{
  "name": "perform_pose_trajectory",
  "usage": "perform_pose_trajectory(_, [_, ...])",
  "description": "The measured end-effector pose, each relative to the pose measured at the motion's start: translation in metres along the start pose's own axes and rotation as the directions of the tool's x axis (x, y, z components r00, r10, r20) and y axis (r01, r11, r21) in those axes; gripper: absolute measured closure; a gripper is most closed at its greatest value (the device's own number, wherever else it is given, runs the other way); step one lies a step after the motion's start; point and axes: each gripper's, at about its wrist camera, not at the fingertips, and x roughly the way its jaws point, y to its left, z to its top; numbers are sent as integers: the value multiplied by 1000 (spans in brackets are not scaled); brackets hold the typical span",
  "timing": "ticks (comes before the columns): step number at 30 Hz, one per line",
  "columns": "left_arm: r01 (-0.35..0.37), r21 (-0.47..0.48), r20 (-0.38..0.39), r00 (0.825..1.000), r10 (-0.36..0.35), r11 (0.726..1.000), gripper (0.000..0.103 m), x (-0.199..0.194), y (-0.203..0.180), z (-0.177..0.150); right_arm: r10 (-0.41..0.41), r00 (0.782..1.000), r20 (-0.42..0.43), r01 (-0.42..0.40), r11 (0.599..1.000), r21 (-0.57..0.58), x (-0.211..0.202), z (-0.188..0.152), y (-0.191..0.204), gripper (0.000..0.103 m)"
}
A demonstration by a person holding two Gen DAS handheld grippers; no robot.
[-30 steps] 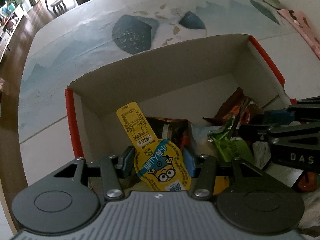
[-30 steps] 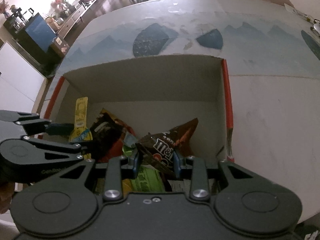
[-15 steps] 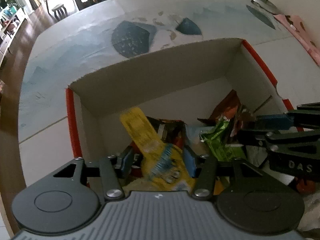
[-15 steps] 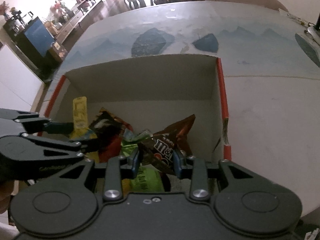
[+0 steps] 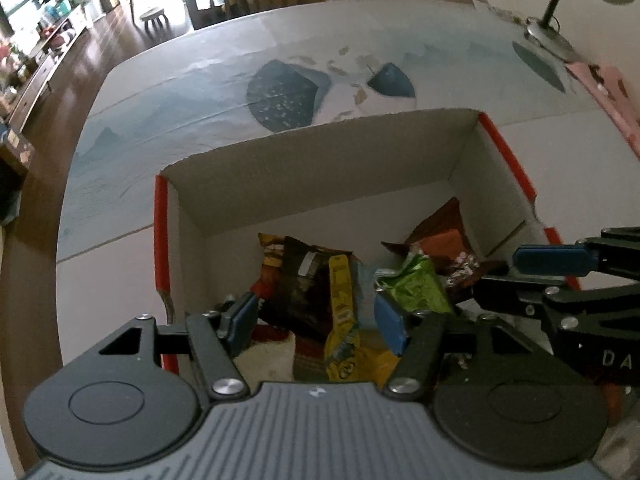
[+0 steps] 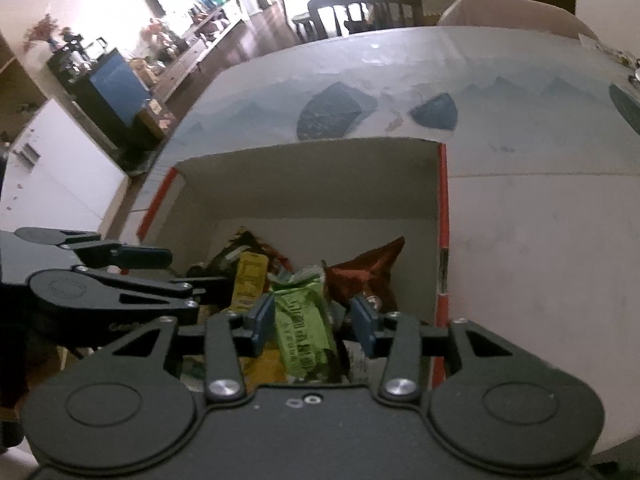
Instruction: Organize snacks
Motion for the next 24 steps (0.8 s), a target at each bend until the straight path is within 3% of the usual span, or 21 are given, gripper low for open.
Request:
perform_pose_trajectory(5, [-1, -63, 19, 1000, 2, 998, 35, -18, 0, -3, 20, 999, 45, -19, 1000, -24, -19, 0, 0, 44])
perform_pose_trajectory(12, [-6, -116, 73, 997, 15, 993, 33, -44, -3, -6, 76, 994, 76, -74, 997, -34, -38, 4, 0, 42])
perform_pose_trajectory(15, [-13, -114, 104, 994, 25, 993, 29, -54, -7, -7, 78, 989, 128, -71, 996, -61, -51, 3, 2, 15])
perform_pose_trajectory(20, [3, -129, 140, 990, 15, 992, 24, -67, -10, -10, 88, 984, 152, -76, 994, -83, -61, 4, 2, 12])
perform_pose_trajectory(24, [32, -152, 168, 986, -6, 988, 17, -74, -11, -14, 74, 981, 180, -60, 995, -86, -67, 0, -1, 4])
